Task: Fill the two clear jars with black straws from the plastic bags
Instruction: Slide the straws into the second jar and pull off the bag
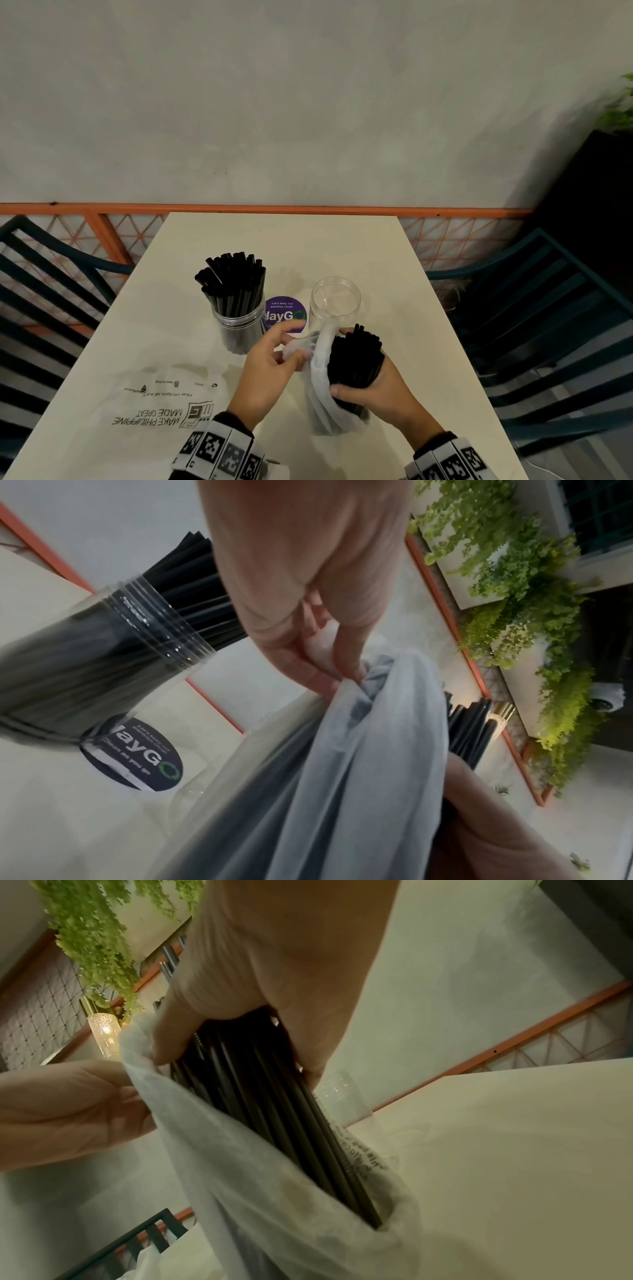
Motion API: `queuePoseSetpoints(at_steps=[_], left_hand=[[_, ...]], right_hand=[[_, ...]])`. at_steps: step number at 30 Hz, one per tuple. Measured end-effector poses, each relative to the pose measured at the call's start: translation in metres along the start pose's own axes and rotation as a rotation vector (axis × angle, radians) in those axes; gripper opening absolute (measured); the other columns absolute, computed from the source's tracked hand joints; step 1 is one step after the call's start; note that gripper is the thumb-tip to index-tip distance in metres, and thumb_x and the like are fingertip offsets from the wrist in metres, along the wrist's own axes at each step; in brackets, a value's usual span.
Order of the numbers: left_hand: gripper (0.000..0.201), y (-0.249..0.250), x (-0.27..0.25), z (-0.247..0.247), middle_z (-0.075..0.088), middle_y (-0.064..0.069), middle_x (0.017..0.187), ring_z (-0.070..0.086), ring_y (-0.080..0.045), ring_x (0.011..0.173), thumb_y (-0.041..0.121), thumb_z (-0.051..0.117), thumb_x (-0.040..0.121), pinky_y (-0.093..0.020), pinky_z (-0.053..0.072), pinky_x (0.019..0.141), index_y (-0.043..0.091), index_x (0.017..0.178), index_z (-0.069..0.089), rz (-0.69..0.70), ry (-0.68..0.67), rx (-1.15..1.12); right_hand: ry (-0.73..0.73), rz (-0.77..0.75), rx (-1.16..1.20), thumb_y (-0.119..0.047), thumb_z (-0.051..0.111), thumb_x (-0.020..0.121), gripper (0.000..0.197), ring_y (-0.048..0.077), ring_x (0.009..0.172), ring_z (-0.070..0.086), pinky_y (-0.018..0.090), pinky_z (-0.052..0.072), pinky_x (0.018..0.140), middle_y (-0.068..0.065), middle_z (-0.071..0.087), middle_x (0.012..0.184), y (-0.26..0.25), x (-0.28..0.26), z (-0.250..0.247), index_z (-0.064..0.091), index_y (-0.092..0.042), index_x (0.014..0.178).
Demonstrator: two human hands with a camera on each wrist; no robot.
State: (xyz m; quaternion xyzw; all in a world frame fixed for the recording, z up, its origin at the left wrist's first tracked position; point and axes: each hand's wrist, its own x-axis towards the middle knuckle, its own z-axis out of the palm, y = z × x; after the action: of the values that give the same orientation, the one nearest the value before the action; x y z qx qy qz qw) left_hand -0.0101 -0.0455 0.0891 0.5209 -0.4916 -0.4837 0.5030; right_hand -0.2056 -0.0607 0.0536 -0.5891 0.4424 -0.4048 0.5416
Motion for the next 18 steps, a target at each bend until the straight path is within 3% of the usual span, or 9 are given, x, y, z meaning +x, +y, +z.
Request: queuePoseSetpoints(at_steps=[1,3,6,9,11,13,15,18], left_hand=[[0.033,0.000,0.001,0.001,0.070,-0.008,0.078,0.064,-0.016,0.071,-0.006,0.064,0.078,-0.028,0.056,0.069,0.026,0.084,0.071,0.007,0.016,0.020],[0.026,-0.001,0.001,0.002,0.070,-0.012,0.071,0.059,-0.014,0.065,-0.002,0.066,0.076,-0.027,0.050,0.066,0.022,0.071,0.074,0.029,0.064,0.088],[0.016,-0.009,0.001,0.001,0.069,-0.011,0.074,0.059,-0.015,0.067,0.003,0.062,0.082,-0.027,0.049,0.068,0.015,0.076,0.070,0.065,0.091,0.206],[0.014,-0.012,0.001,0.001,0.070,-0.010,0.083,0.066,-0.023,0.082,0.006,0.053,0.089,-0.031,0.054,0.079,0.012,0.084,0.065,0.031,0.040,0.140],[0.015,-0.011,0.000,0.001,0.067,-0.013,0.086,0.066,-0.023,0.083,0.005,0.047,0.092,-0.031,0.055,0.082,0.006,0.086,0.061,-0.044,0.000,0.033],[0.015,-0.011,0.001,0.000,0.062,-0.013,0.085,0.062,-0.021,0.082,0.007,0.046,0.092,-0.031,0.053,0.083,-0.001,0.086,0.057,-0.106,-0.049,-0.063],[0.022,-0.008,0.002,-0.005,0.059,-0.013,0.088,0.058,-0.020,0.085,0.021,0.056,0.082,-0.030,0.052,0.083,0.000,0.083,0.056,-0.125,-0.157,-0.157],[0.047,0.002,0.003,-0.010,0.055,-0.001,0.082,0.055,-0.010,0.080,0.049,0.060,0.069,-0.028,0.051,0.082,0.005,0.085,0.053,-0.102,-0.272,-0.074]], right_hand=[[0.002,-0.006,-0.012,-0.018,0.086,0.053,0.073,0.004,0.107,0.061,0.011,0.047,0.085,-0.006,0.068,0.110,0.000,0.000,0.001,0.054,-0.018,0.119],[0.023,-0.018,-0.053,-0.017,0.085,0.054,0.064,0.004,0.102,0.063,0.011,0.048,0.082,-0.008,0.070,0.103,-0.001,0.000,0.004,0.058,-0.019,0.112],[0.081,-0.029,-0.066,-0.013,0.082,0.057,0.052,0.005,0.097,0.066,0.012,0.050,0.078,-0.009,0.072,0.096,0.002,0.000,0.004,0.061,-0.017,0.105],[0.079,-0.017,-0.060,-0.031,0.085,0.053,0.065,0.007,0.102,0.065,0.015,0.050,0.083,-0.002,0.071,0.105,0.003,-0.001,0.000,0.061,-0.015,0.111],[0.055,0.010,-0.056,-0.044,0.088,0.050,0.078,0.008,0.107,0.063,0.017,0.050,0.087,0.000,0.069,0.112,0.005,-0.002,-0.003,0.058,-0.015,0.116],[0.024,0.031,-0.062,-0.046,0.088,0.050,0.085,0.009,0.112,0.060,0.020,0.049,0.092,0.001,0.065,0.118,0.006,-0.004,-0.004,0.054,-0.015,0.121],[-0.008,0.039,-0.077,-0.040,0.088,0.053,0.086,0.013,0.117,0.058,0.026,0.048,0.097,0.003,0.062,0.123,0.006,-0.005,-0.005,0.050,-0.014,0.126],[-0.056,0.040,-0.113,-0.029,0.088,0.056,0.081,0.012,0.117,0.057,0.021,0.046,0.095,0.002,0.063,0.121,0.005,-0.006,-0.003,0.050,-0.012,0.125]])
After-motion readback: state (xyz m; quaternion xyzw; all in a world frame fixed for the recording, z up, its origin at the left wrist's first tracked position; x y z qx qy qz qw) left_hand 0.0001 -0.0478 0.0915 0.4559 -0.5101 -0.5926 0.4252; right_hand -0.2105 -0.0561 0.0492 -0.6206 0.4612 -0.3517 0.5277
